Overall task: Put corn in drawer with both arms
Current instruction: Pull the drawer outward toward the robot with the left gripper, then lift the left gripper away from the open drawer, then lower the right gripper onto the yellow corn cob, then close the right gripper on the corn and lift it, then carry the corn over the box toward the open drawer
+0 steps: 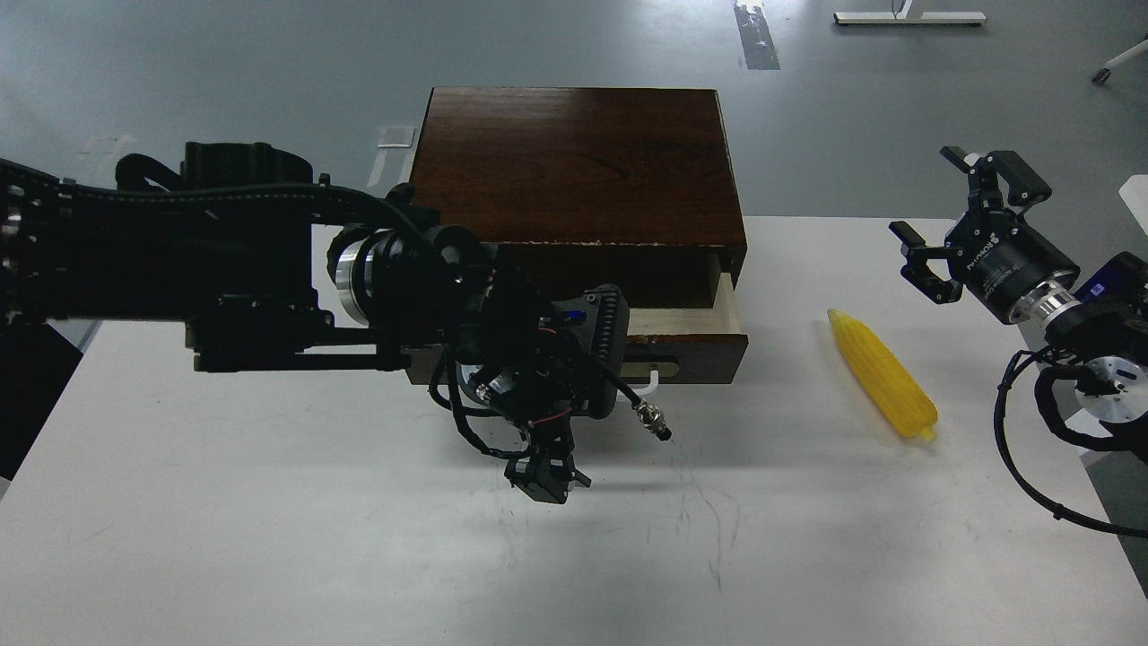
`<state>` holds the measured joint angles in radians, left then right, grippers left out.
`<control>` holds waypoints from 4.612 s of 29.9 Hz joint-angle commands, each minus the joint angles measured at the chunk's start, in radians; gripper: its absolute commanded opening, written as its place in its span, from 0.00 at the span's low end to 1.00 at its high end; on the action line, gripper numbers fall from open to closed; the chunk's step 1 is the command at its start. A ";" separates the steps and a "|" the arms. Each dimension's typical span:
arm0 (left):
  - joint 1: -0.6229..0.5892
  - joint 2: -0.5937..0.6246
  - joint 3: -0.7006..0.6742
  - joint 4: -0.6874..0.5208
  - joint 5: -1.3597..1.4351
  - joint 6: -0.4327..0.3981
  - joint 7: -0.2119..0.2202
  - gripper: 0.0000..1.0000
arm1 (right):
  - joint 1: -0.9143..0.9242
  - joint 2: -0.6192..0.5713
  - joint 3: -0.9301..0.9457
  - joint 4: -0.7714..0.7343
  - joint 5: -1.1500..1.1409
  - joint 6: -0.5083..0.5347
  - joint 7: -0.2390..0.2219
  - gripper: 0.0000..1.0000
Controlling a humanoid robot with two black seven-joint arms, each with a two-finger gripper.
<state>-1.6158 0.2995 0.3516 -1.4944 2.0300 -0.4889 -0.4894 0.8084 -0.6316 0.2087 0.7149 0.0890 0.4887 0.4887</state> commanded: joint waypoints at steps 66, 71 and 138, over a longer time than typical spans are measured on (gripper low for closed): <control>0.840 0.446 -0.645 0.540 -2.033 0.000 0.001 0.98 | 0.149 -0.273 -0.018 0.170 -0.819 0.000 0.000 1.00; 0.841 0.426 -0.645 0.546 -2.030 0.000 0.001 0.98 | 0.183 -0.286 -0.018 0.196 -1.179 0.000 0.000 1.00; 0.834 0.446 -0.651 0.543 -2.024 0.000 0.001 0.98 | 0.903 0.136 -0.549 0.231 -1.526 0.000 0.000 0.03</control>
<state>-0.7815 0.7418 -0.2987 -0.9498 0.0062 -0.4886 -0.4887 1.6407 -0.5770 -0.3357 0.9261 -1.4332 0.4890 0.4887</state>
